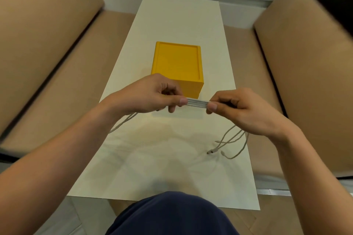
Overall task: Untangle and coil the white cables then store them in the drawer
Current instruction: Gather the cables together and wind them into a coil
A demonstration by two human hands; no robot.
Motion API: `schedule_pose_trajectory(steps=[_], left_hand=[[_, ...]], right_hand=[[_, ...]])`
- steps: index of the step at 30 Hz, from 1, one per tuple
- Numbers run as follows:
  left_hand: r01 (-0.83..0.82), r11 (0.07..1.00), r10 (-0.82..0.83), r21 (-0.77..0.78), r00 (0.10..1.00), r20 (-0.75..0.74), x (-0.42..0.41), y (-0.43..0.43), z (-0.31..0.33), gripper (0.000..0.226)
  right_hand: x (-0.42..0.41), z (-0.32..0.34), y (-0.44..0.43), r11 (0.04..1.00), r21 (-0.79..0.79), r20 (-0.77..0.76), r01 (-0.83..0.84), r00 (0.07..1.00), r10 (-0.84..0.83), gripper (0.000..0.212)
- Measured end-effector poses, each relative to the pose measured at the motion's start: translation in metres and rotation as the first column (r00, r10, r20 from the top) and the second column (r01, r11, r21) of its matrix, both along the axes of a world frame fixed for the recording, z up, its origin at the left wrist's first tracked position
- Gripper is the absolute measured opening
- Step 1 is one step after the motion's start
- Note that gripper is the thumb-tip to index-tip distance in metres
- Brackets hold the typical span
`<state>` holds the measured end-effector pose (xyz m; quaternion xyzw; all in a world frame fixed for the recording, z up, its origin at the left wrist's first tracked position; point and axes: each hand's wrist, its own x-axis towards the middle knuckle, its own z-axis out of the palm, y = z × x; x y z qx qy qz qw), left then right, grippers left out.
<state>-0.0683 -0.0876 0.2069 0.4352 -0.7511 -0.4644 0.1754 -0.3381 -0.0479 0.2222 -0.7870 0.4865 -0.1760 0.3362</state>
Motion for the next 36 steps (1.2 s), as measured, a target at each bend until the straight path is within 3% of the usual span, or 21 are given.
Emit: schedule_pose_trajectory(steps=[2,5,8,10,13,15,19,21,26,28,30,32,34,36], left_hand=[[0.055,0.997,-0.058,0.044,0.997,0.052,-0.002,-0.001,0.001,0.02],[0.115,0.989,-0.114,0.097,0.993,-0.014,-0.01,-0.001,0.003,0.019],[0.041,0.997,-0.04,0.061,0.999,-0.015,-0.009,-0.007,-0.007,0.019],[0.017,0.999,-0.019,0.04,0.998,0.056,-0.005,-0.011,-0.014,0.019],[0.03,0.999,-0.032,0.043,0.998,0.062,-0.006,-0.01,-0.014,0.019],[0.065,0.996,-0.067,0.058,0.997,0.034,-0.009,-0.008,-0.011,0.019],[0.085,0.969,-0.08,0.23,0.996,-0.031,-0.003,-0.009,-0.012,0.012],[0.092,0.956,-0.099,0.278,0.995,0.012,0.0,-0.01,-0.015,0.013],[0.056,0.998,-0.059,0.021,0.983,0.174,-0.012,-0.008,-0.016,0.014],[0.03,0.995,-0.011,-0.093,0.981,0.195,-0.012,-0.003,-0.013,0.015],[0.009,0.978,0.036,-0.209,0.977,0.211,-0.009,0.002,-0.011,0.017],[0.001,0.948,0.073,-0.318,0.973,0.221,-0.007,0.004,-0.009,0.017],[-0.013,0.913,0.109,-0.408,0.971,0.214,-0.005,0.003,-0.01,0.017],[-0.026,0.85,0.157,-0.527,0.966,0.205,-0.003,0.001,-0.014,0.02]], right_hand=[[-0.002,-0.007,-0.002,1.0,-0.003,0.001,-0.01,1.0,0.01,0.022],[-0.003,-0.028,-0.013,0.996,-0.06,-0.042,0.066,0.997,-0.068,0.025],[0.005,-0.033,-0.01,0.989,-0.141,-0.086,0.055,0.994,-0.067,0.026],[0.013,-0.027,-0.002,0.984,-0.173,-0.064,-0.038,0.998,0.027,0.027],[0.004,-0.036,-0.007,0.992,-0.125,0.051,0.036,0.998,-0.03,0.025],[-0.003,-0.047,-0.017,0.991,-0.108,0.015,0.082,0.997,-0.081,0.025],[-0.012,-0.042,-0.021,0.984,-0.145,-0.053,0.1,0.993,-0.109,0.021],[-0.017,-0.028,-0.018,0.993,-0.111,-0.069,0.04,0.996,-0.048,0.019],[-0.025,-0.001,-0.025,0.997,0.037,-0.214,-0.064,0.974,0.071,0.019],[-0.03,0.004,-0.028,0.996,0.021,-0.275,-0.088,0.957,0.09,0.019],[-0.028,0.001,-0.03,0.976,-0.18,-0.358,-0.126,0.932,0.054,0.022],[-0.023,-0.011,-0.031,0.894,-0.417,-0.371,-0.164,0.929,-0.003,0.028],[-0.02,-0.022,-0.034,0.815,-0.553,-0.348,-0.172,0.937,-0.038,0.039],[-0.019,-0.032,-0.035,0.747,-0.643,-0.344,-0.17,0.935,-0.083,0.034]])
